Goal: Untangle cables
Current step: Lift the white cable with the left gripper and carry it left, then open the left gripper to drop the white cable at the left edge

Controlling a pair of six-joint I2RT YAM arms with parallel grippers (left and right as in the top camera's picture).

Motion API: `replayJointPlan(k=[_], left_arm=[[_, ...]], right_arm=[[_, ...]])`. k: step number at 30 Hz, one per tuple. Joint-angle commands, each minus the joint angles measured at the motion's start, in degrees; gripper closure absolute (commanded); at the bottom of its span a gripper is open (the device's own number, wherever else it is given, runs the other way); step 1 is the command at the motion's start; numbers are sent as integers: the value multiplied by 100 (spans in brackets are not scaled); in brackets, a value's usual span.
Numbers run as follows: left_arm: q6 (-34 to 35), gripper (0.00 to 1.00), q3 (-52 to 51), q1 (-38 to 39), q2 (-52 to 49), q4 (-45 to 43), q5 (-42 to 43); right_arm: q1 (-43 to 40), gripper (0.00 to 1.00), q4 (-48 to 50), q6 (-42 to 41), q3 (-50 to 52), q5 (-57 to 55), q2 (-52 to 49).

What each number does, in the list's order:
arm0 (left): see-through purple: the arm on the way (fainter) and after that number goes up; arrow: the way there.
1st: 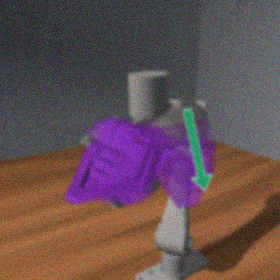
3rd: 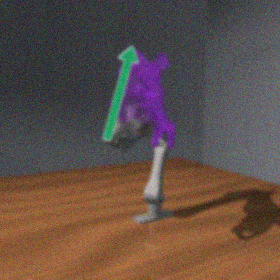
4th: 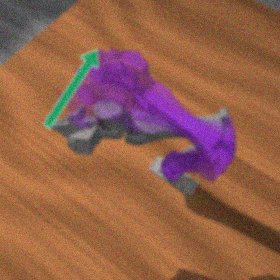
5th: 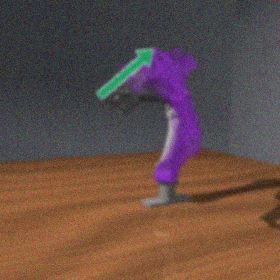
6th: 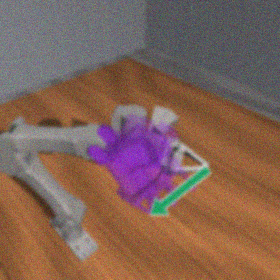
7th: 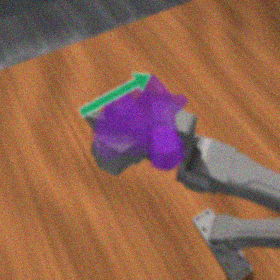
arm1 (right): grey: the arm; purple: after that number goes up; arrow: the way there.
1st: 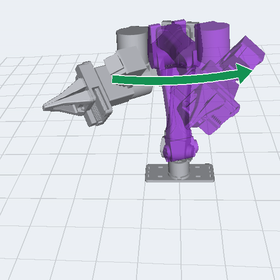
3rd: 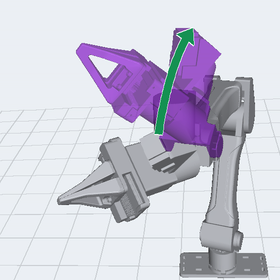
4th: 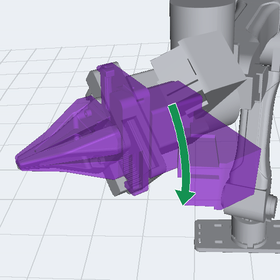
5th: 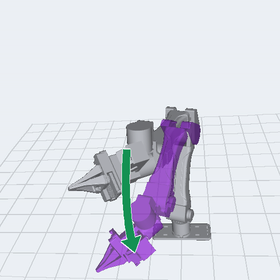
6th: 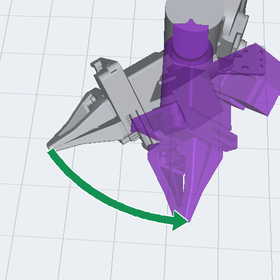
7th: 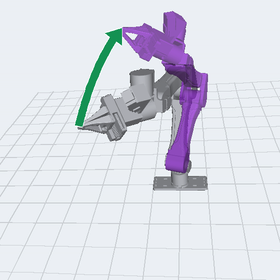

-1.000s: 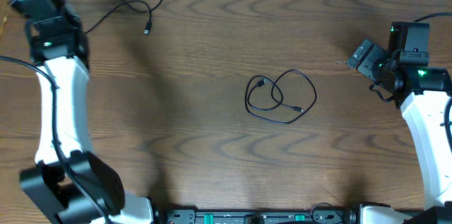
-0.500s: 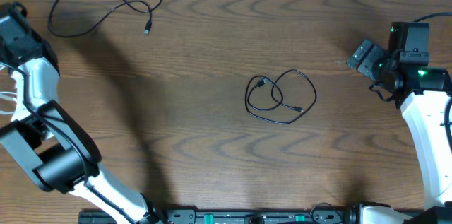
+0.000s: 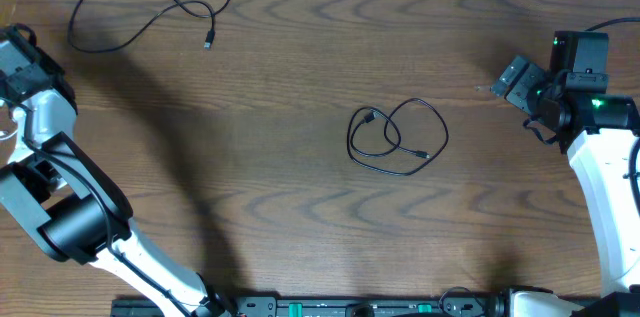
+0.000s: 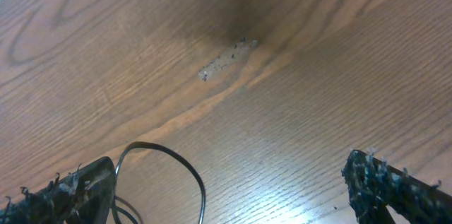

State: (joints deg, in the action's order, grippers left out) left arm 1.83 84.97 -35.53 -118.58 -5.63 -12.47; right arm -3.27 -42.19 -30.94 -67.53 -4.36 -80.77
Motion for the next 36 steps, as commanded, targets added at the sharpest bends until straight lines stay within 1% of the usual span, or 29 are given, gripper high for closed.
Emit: replayJointPlan(k=[1, 5, 11, 14, 16, 18, 19, 20, 21, 23, 24, 26, 27, 28, 34, 36], left_arm=[[-131, 92, 17, -24, -35, 37, 1213], [81, 92, 17, -24, -24, 44, 1812], [81, 92, 17, -31, -24, 229, 1899], [83, 92, 17, -31, 9, 280, 2391], [146, 92, 17, -31, 20, 225, 2435], [258, 91, 17, -42, 20, 164, 2267], [343, 87, 17, -44, 20, 144, 2061], [343, 86, 17, -46, 20, 146, 1886], [341, 83, 17, -48, 20, 155, 1672], [339, 83, 17, -72, 20, 254, 1078], [337, 78, 17, -90, 20, 306, 925], [334, 76, 17, -144, 20, 413, 780], [334, 71, 17, -186, 20, 487, 756], [332, 69, 17, -223, 20, 533, 719], [332, 67, 17, -487, 20, 870, 66], [308, 67, 17, -577, 17, 1021, -31]], right_arm=[[-7, 1, -2, 15, -20, -66, -9], [-7, 1, -2, 15, -20, -66, -9], [-7, 1, -2, 15, -20, -66, -9], [-7, 1, -2, 15, -20, -66, -9], [-7, 1, -2, 15, -20, -66, -9], [-7, 1, -2, 15, -20, -66, -9], [-7, 1, -2, 15, -20, -66, -9], [-7, 1, -2, 15, -20, -66, -9], [-7, 1, -2, 15, -20, -66, -9], [-7, 1, -2, 15, -20, -66, -9], [-7, 1, -2, 15, -20, -66, -9], [-7, 1, -2, 15, -20, -66, -9], [-7, 1, -2, 15, -20, -66, -9], [-7, 1, -2, 15, -20, -66, -9], [-7, 1, -2, 15, -20, -66, -9], [-7, 1, -2, 15, -20, -66, -9]])
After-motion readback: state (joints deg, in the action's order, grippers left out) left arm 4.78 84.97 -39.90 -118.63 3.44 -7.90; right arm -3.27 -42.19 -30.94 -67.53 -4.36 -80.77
